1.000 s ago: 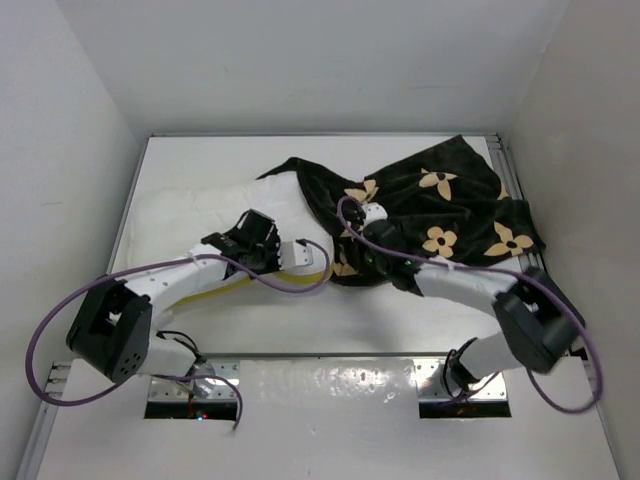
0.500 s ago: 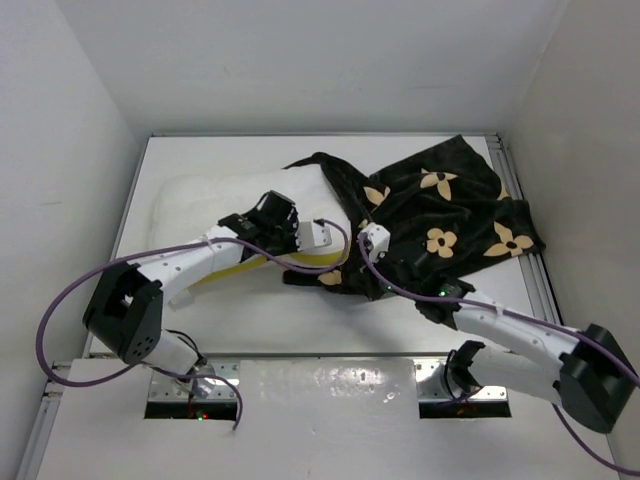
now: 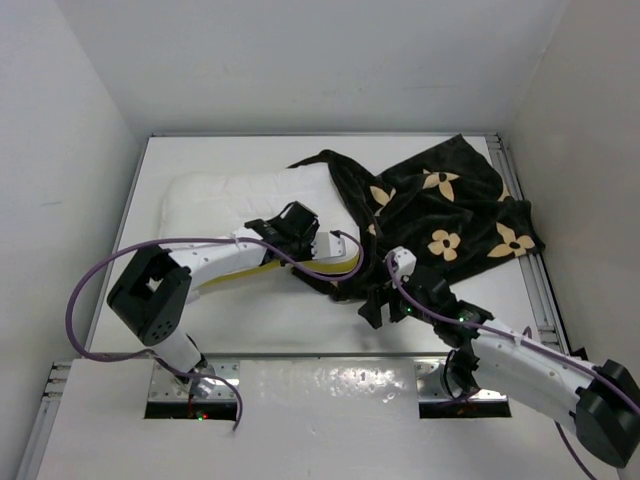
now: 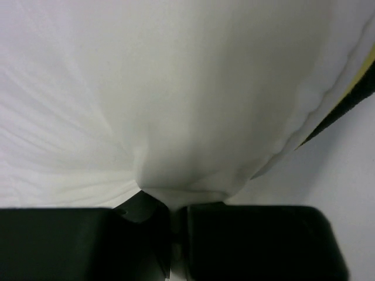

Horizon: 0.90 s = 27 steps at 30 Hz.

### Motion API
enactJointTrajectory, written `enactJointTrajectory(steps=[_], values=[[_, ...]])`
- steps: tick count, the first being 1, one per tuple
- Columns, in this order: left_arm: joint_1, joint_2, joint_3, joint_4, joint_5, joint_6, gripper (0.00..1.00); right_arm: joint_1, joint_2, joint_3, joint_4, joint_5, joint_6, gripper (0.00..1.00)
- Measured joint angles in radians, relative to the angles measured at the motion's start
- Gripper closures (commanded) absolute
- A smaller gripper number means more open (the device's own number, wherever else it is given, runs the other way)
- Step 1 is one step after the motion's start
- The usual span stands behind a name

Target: Put the pillow into the pillowcase

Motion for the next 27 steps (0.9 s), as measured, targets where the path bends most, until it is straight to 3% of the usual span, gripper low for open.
enactJointTrajectory(steps=[1, 2, 5, 9, 15, 21, 27], values=[[0.000, 0.000, 0.005, 0.006, 0.000, -0.010, 1.00, -0.004, -0.013, -0.006, -0.001, 0.011, 0.006, 0.11], [0.000, -0.001, 0.005, 0.009, 0.001, -0.015, 1.00, -0.006, -0.027, -0.008, 0.008, 0.035, 0.016, 0.29], [-0.001, -0.002, 0.005, 0.006, 0.002, -0.029, 1.00, -0.013, -0.047, -0.006, 0.073, 0.090, 0.046, 0.63], [-0.001, -0.003, 0.005, 0.004, 0.005, -0.041, 1.00, -0.027, 0.078, 0.060, 0.179, 0.151, 0.117, 0.76], [0.000, -0.010, 0.005, -0.002, 0.010, -0.058, 1.00, -0.139, 0.377, 0.270, 0.223, 0.139, 0.264, 0.76], [0.001, -0.027, 0.002, -0.008, 0.019, -0.067, 1.00, -0.253, 0.526, 0.337, 0.236, 0.141, 0.356, 0.76], [0.001, -0.032, 0.002, -0.010, 0.021, -0.068, 1.00, -0.261, 0.671, 0.436, 0.201, 0.112, 0.364, 0.71]])
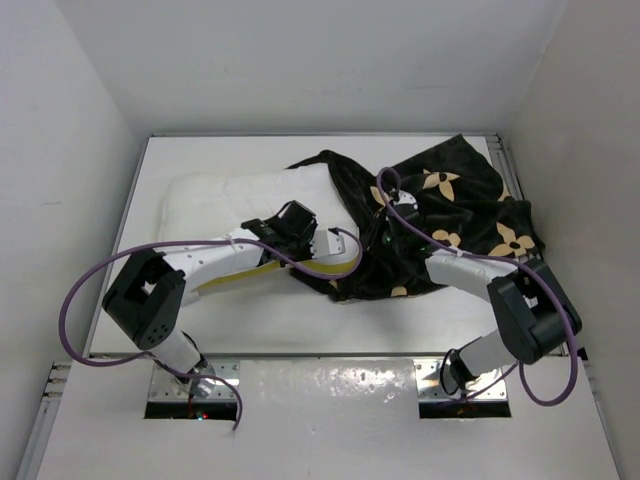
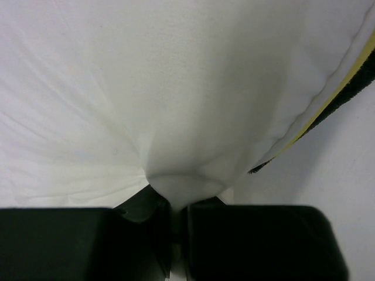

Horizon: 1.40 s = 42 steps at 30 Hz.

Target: Put the pillow into the pillowcase

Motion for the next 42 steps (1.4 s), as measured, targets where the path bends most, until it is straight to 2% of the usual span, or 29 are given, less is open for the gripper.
enactJointTrajectory(steps=[1, 2, 3, 5, 9, 13, 14, 15, 18, 19, 20, 26, 31, 36, 42], values=[[0.000, 0.000, 0.000, -0.001, 0.000, 0.000, 1.00, 0.003, 0.009, 0.000, 0.000, 0.000, 0.004, 0.67], [0.000, 0.000, -0.001, -0.001, 0.000, 0.000, 1.00, 0.004, 0.017, -0.002, 0.000, 0.001, 0.008, 0.58], [0.000, -0.001, -0.002, -0.001, 0.000, 0.000, 1.00, 0.004, 0.026, -0.002, -0.001, 0.003, 0.010, 0.53], [0.000, -0.001, -0.003, -0.002, 0.000, 0.000, 1.00, 0.004, 0.048, 0.003, -0.010, 0.013, 0.015, 0.48], [0.000, -0.002, -0.006, -0.002, 0.001, 0.000, 1.00, 0.007, 0.109, 0.038, -0.067, 0.064, 0.014, 0.50], [0.000, -0.002, -0.006, -0.002, 0.002, 0.000, 1.00, 0.018, 0.161, 0.097, -0.137, 0.112, 0.005, 0.34], [0.000, -0.002, -0.006, -0.003, 0.002, 0.000, 1.00, 0.022, 0.182, 0.118, -0.153, 0.120, -0.002, 0.34], [0.000, -0.002, -0.006, -0.003, 0.002, 0.000, 1.00, 0.026, 0.201, 0.136, -0.164, 0.124, -0.008, 0.35], [0.000, -0.002, -0.006, -0.007, 0.001, -0.001, 1.00, 0.038, 0.248, 0.164, -0.177, 0.136, -0.021, 0.66], [0.000, -0.002, -0.006, -0.007, 0.001, -0.001, 1.00, 0.041, 0.256, 0.168, -0.179, 0.142, -0.021, 0.92], [0.000, -0.002, -0.006, -0.007, 0.002, -0.001, 1.00, 0.043, 0.261, 0.169, -0.181, 0.147, -0.023, 1.00], [0.000, -0.002, -0.006, -0.008, 0.003, -0.007, 1.00, 0.052, 0.211, 0.144, -0.180, 0.169, -0.050, 1.00], [0.002, -0.006, -0.005, -0.031, 0.013, -0.010, 1.00, 0.067, -0.015, 0.047, -0.146, 0.137, -0.161, 1.00], [0.009, -0.023, -0.005, -0.068, 0.029, 0.003, 1.00, 0.083, -0.254, -0.045, -0.103, 0.011, -0.293, 1.00], [0.015, -0.010, 0.043, -0.106, 0.036, 0.000, 1.00, 0.110, -0.316, -0.052, -0.104, -0.159, -0.410, 1.00]])
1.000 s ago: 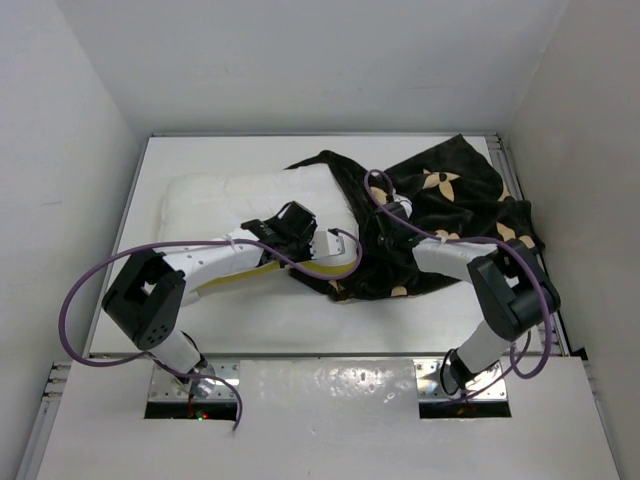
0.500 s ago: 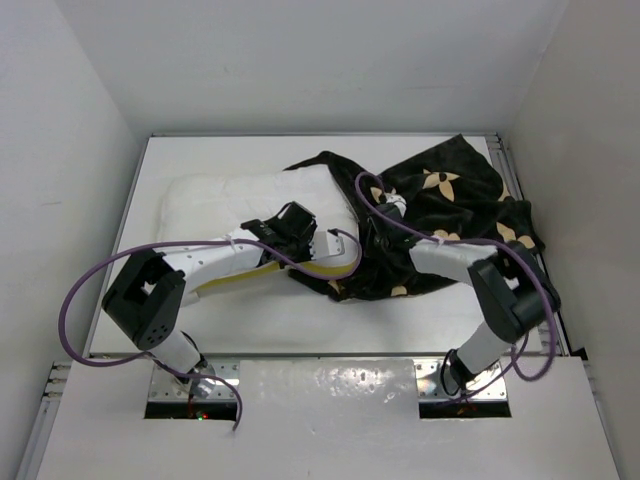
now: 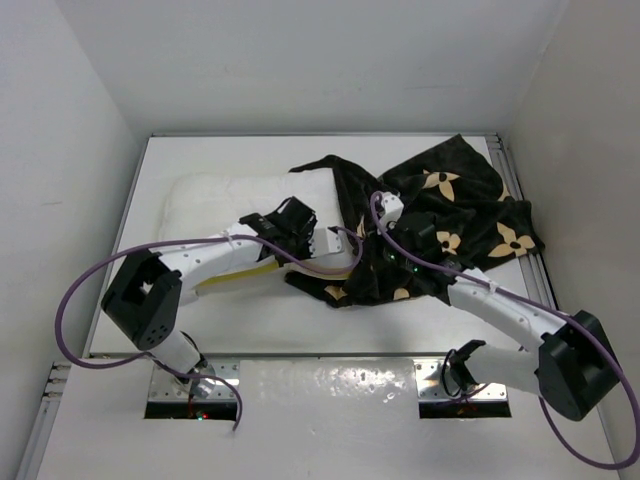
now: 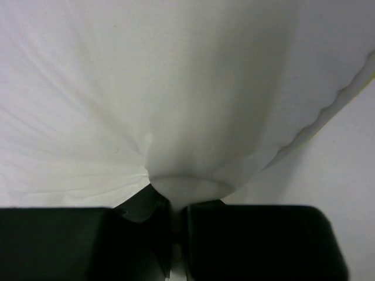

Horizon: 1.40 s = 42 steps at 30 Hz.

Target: Put the pillow into the pillowcase

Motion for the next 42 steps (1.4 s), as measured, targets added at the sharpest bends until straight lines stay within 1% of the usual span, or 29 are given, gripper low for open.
enactJointTrajectory(steps=[3, 6, 10, 14, 15, 16, 17, 19, 20, 21, 22, 23, 24, 27, 29, 31, 32, 33, 34, 35, 36, 37, 39, 41, 42], values=[[0.002, 0.016, 0.032, -0.010, 0.012, -0.015, 1.00, 0.005, 0.005, 0.000, -0.003, -0.060, -0.016, 1.00], [-0.006, 0.035, 0.066, -0.020, 0.034, -0.039, 1.00, 0.016, 0.034, 0.005, 0.055, -0.122, 0.000, 1.00], [0.000, 0.064, 0.144, -0.050, 0.053, -0.108, 1.00, 0.024, 0.117, 0.032, 0.195, -0.203, 0.108, 1.00], [0.016, 0.060, 0.180, -0.056, 0.061, -0.163, 1.00, 0.024, 0.174, 0.044, 0.345, -0.228, 0.243, 1.00], [0.018, 0.058, 0.180, -0.053, 0.067, -0.174, 0.96, 0.024, 0.182, 0.044, 0.365, -0.228, 0.268, 1.00], [0.019, 0.057, 0.180, -0.052, 0.071, -0.186, 0.88, 0.025, 0.190, 0.044, 0.381, -0.227, 0.293, 1.00], [0.019, 0.057, 0.180, -0.050, 0.076, -0.200, 0.70, 0.026, 0.200, 0.043, 0.394, -0.224, 0.315, 1.00], [0.021, 0.057, 0.180, -0.052, 0.092, -0.225, 0.57, 0.025, 0.216, 0.034, 0.414, -0.222, 0.356, 1.00], [0.026, 0.056, 0.182, -0.056, 0.117, -0.230, 0.48, 0.025, 0.224, 0.022, 0.422, -0.209, 0.375, 1.00], [0.031, 0.054, 0.183, -0.070, 0.143, -0.235, 0.42, 0.020, 0.233, 0.010, 0.430, -0.202, 0.395, 1.00], [0.042, 0.053, 0.183, -0.084, 0.182, -0.229, 0.32, 0.013, 0.239, 0.001, 0.431, -0.187, 0.412, 1.00], [0.056, 0.049, 0.184, -0.100, 0.226, -0.223, 0.01, 0.004, 0.245, -0.002, 0.420, -0.175, 0.420, 1.00], [0.063, 0.043, 0.184, -0.117, 0.278, -0.214, 0.00, -0.002, 0.246, -0.002, 0.404, -0.161, 0.422, 1.00], [0.110, -0.013, 0.184, -0.163, 0.366, -0.194, 0.00, -0.006, 0.246, 0.006, 0.343, -0.135, 0.386, 1.00], [0.153, -0.068, 0.188, -0.184, 0.391, -0.202, 0.00, -0.001, 0.245, 0.015, 0.309, -0.146, 0.349, 1.00], [0.225, -0.112, 0.217, -0.191, 0.408, -0.251, 0.00, 0.000, 0.245, 0.024, 0.275, -0.174, 0.306, 1.00], [0.266, -0.118, 0.241, -0.189, 0.406, -0.280, 0.01, 0.000, 0.243, 0.029, 0.256, -0.193, 0.283, 0.94], [0.318, -0.117, 0.275, -0.190, 0.398, -0.310, 0.01, -0.002, 0.241, 0.034, 0.237, -0.208, 0.265, 0.79], [0.369, -0.103, 0.313, -0.195, 0.384, -0.341, 0.01, -0.003, 0.240, 0.045, 0.204, -0.230, 0.244, 0.41], [0.433, -0.071, 0.365, -0.203, 0.356, -0.373, 0.00, -0.010, 0.239, 0.068, 0.152, -0.257, 0.216, 0.32], [0.467, -0.048, 0.391, -0.205, 0.338, -0.391, 0.00, -0.014, 0.239, 0.082, 0.126, -0.269, 0.202, 0.26], [0.527, -0.015, 0.414, -0.205, 0.307, -0.415, 0.00, -0.022, 0.240, 0.111, 0.082, -0.286, 0.185, 0.13], [0.617, 0.045, 0.421, -0.209, 0.249, -0.448, 0.00, -0.047, 0.240, 0.178, 0.014, -0.299, 0.170, 0.12], [0.709, 0.110, 0.412, -0.219, 0.192, -0.472, 0.00, -0.085, 0.256, 0.281, -0.041, -0.265, 0.161, 0.29], [0.752, 0.138, 0.407, -0.220, 0.168, -0.480, 0.00, -0.101, 0.289, 0.384, -0.084, -0.200, 0.169, 0.49]])
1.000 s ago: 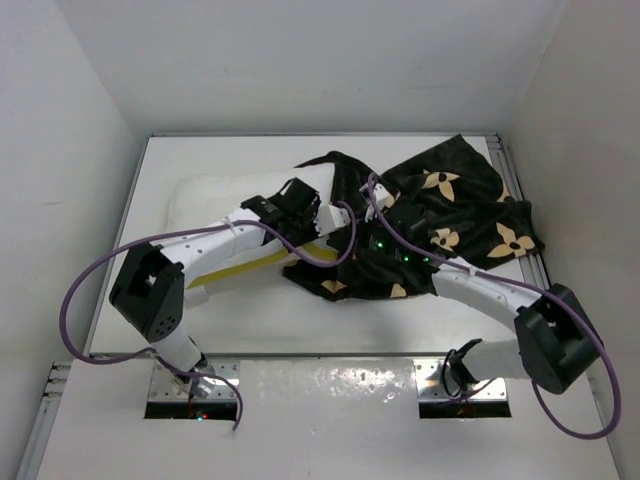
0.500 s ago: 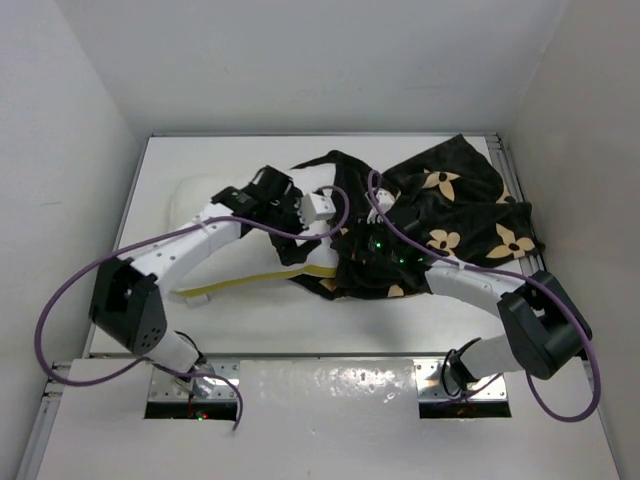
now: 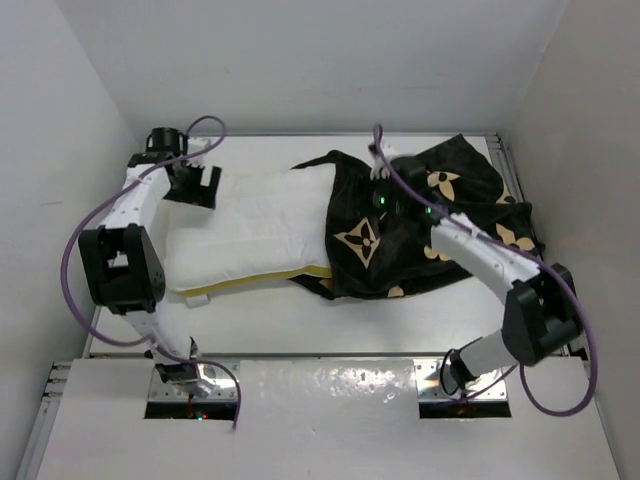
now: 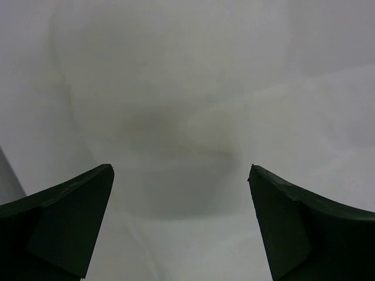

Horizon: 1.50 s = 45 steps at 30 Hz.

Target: Put the pillow into the pillowcase

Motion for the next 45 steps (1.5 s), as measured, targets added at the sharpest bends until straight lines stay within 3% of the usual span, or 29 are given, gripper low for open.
enactJointTrajectory(steps=[2, 5, 8, 11, 15, 17, 18, 19, 20, 22, 23, 24, 25, 28, 35, 41, 45], values=[[0.074, 0.051, -0.003, 0.001, -0.045, -0.014, 0.00, -0.024, 0.071, 0.150, -0.063, 0.094, 0.001, 0.55], [0.132, 0.118, 0.025, 0.000, -0.054, -0.026, 0.00, -0.045, 0.297, 0.507, -0.123, 0.264, 0.000, 0.50], [0.142, 0.168, 0.049, 0.027, -0.023, -0.034, 0.00, -0.051, 0.494, 0.748, -0.198, 0.393, -0.015, 0.48], [0.141, 0.183, 0.041, 0.056, 0.006, -0.036, 0.00, -0.052, 0.643, 0.856, -0.253, 0.461, -0.023, 0.49], [0.141, 0.200, 0.034, 0.091, 0.031, -0.035, 0.00, -0.051, 0.775, 0.873, -0.340, 0.511, -0.023, 0.52], [0.139, 0.216, 0.031, 0.106, 0.042, -0.032, 0.00, -0.050, 0.809, 0.873, -0.360, 0.518, -0.021, 0.59], [0.138, 0.224, 0.023, 0.117, 0.048, -0.028, 0.00, -0.049, 0.819, 0.873, -0.359, 0.521, -0.018, 0.68], [0.136, 0.228, 0.017, 0.123, 0.053, -0.024, 0.01, -0.046, 0.821, 0.873, -0.357, 0.526, -0.019, 0.71], [0.132, 0.231, 0.011, 0.132, 0.057, -0.017, 0.07, -0.043, 0.820, 0.874, -0.353, 0.531, -0.017, 0.73], [0.124, 0.233, 0.002, 0.145, 0.068, -0.009, 0.24, -0.035, 0.820, 0.881, -0.345, 0.546, -0.021, 0.89], [0.121, 0.233, 0.001, 0.147, 0.075, -0.006, 0.42, -0.032, 0.820, 0.882, -0.343, 0.555, -0.023, 0.97], [0.117, 0.234, 0.000, 0.150, 0.090, -0.003, 0.54, -0.029, 0.821, 0.883, -0.342, 0.562, -0.027, 1.00], [0.114, 0.236, -0.001, 0.151, 0.107, 0.003, 0.74, -0.027, 0.821, 0.883, -0.339, 0.568, -0.027, 1.00], [0.103, 0.242, 0.000, 0.147, 0.166, 0.020, 1.00, -0.018, 0.821, 0.883, -0.329, 0.584, -0.054, 1.00], [0.082, 0.219, 0.006, 0.118, 0.308, 0.076, 1.00, 0.036, 0.814, 0.885, -0.240, 0.615, -0.177, 1.00], [0.035, 0.144, 0.017, 0.008, 0.475, 0.159, 1.00, 0.047, 0.769, 0.887, -0.106, 0.527, -0.150, 1.00], [0.007, 0.129, 0.050, -0.076, 0.608, 0.222, 1.00, 0.052, 0.729, 0.893, -0.086, 0.557, -0.105, 1.00]])
